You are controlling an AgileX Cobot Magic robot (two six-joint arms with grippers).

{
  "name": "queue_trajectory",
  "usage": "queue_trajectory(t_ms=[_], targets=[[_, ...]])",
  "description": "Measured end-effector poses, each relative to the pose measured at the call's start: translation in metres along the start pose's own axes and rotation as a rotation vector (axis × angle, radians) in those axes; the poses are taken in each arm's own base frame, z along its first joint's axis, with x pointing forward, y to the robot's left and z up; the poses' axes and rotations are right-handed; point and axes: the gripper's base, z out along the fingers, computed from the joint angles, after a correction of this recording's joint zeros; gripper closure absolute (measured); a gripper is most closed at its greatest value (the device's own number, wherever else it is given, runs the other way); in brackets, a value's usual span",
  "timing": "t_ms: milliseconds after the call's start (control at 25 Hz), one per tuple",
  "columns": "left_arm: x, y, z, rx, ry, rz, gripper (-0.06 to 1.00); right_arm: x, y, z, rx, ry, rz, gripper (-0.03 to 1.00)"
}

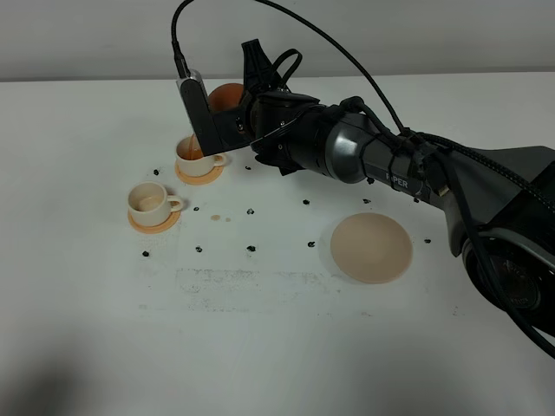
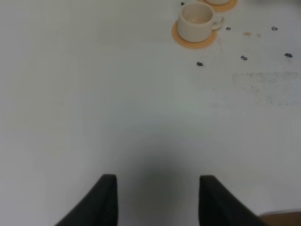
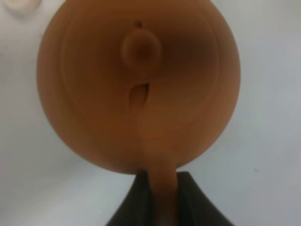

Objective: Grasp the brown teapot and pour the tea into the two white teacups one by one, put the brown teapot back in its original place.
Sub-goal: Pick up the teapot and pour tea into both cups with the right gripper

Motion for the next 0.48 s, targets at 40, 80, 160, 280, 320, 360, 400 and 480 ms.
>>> queue_trajectory(t_ms=[40,80,160,280,320,360,400,480], targets=[[0.0,0.0,0.0,0.0,0.0,0.0,0.52,0.0,-0.0001,0.0,0.001,0.001,-0.002,0.85],[0.0,0.0,0.0,0.0,0.0,0.0,0.52,0.0002,-0.0005,0.0,0.005,0.002,-0.009,0.85],[0.0,0.0,0.0,0.0,0.0,0.0,0.52,0.0001,-0.0001,0.0006,0.007,0.003,-0.017,0.85],[0.0,0.0,0.0,0.0,0.0,0.0,0.52,-0.0005,0.003,0.0035,0.003,0.006,-0.032,0.85],[0.0,0.0,0.0,0.0,0.0,0.0,0.52,-0.0008,0.0044,0.0047,0.0,0.007,-0.036,0.85],[0.0,0.0,0.0,0.0,0.0,0.0,0.52,-0.0011,0.006,0.006,-0.003,0.007,-0.038,0.85],[0.0,0.0,0.0,0.0,0.0,0.0,0.52,-0.0013,0.0068,0.0067,-0.005,0.008,-0.04,0.85],[0.0,0.0,0.0,0.0,0.0,0.0,0.52,-0.0013,0.0068,0.0067,-0.005,0.008,-0.047,0.85]])
